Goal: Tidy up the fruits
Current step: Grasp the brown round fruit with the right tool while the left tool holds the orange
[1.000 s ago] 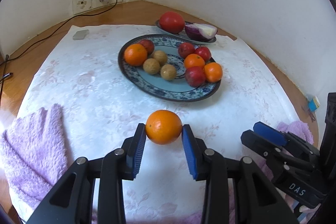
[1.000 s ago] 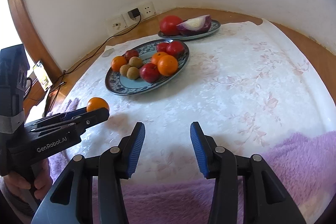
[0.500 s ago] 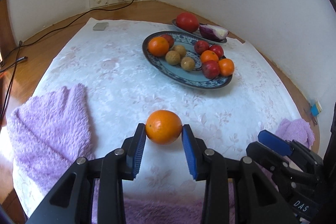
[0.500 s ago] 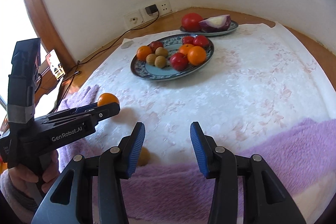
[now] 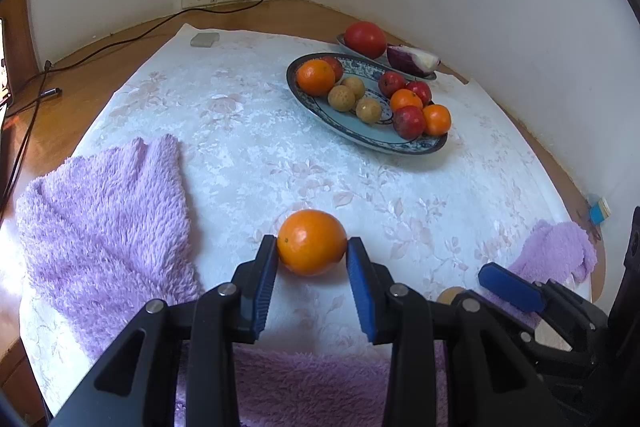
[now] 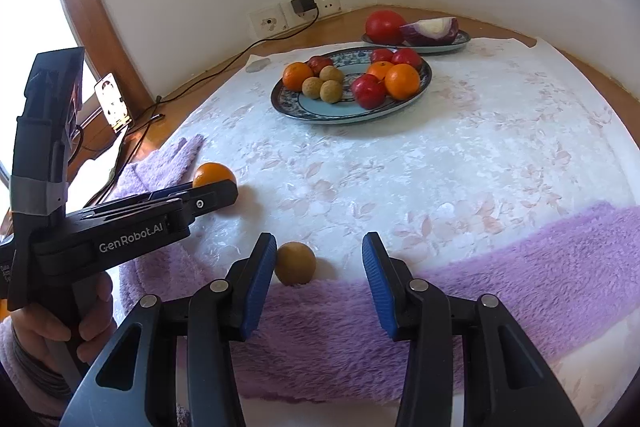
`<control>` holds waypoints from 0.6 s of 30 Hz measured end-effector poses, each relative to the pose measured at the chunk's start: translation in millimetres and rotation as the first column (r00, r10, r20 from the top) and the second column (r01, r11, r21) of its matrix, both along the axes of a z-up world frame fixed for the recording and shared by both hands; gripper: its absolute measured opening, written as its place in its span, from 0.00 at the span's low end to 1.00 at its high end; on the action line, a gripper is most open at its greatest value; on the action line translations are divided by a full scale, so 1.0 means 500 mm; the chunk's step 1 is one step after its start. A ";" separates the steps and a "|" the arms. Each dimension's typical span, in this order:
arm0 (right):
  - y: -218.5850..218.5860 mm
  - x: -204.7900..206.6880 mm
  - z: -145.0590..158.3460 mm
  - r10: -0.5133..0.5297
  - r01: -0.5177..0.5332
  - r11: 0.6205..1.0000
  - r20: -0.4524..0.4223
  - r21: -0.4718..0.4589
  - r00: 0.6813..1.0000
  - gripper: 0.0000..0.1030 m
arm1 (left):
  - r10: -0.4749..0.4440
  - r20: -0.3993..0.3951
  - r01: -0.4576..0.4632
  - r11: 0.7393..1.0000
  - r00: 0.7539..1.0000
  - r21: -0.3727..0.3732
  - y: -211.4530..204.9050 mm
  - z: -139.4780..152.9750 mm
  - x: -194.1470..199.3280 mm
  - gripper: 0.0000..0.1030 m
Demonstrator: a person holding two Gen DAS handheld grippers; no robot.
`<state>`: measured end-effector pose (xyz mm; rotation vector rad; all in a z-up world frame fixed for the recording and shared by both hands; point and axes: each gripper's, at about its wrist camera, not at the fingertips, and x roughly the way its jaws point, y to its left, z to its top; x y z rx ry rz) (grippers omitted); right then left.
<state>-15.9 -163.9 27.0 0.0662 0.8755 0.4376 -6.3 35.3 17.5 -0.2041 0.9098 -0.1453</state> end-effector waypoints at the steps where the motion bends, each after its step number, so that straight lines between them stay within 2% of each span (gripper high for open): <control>1: 0.002 -0.001 -0.001 0.003 -0.003 1.000 0.001 -0.002 1.000 0.45 | -0.001 0.001 0.001 1.000 1.000 -0.001 0.000 0.000 -0.001 0.36; 9: 0.023 -0.009 -0.006 0.031 -0.030 0.999 0.006 -0.024 1.000 0.43 | -0.004 0.006 0.004 1.000 1.000 -0.011 0.003 -0.001 -0.004 0.36; 18: 0.040 -0.016 -0.010 0.070 -0.070 0.997 0.011 -0.030 0.997 0.32 | -0.004 0.007 0.004 1.000 1.000 -0.014 0.004 0.000 -0.006 0.36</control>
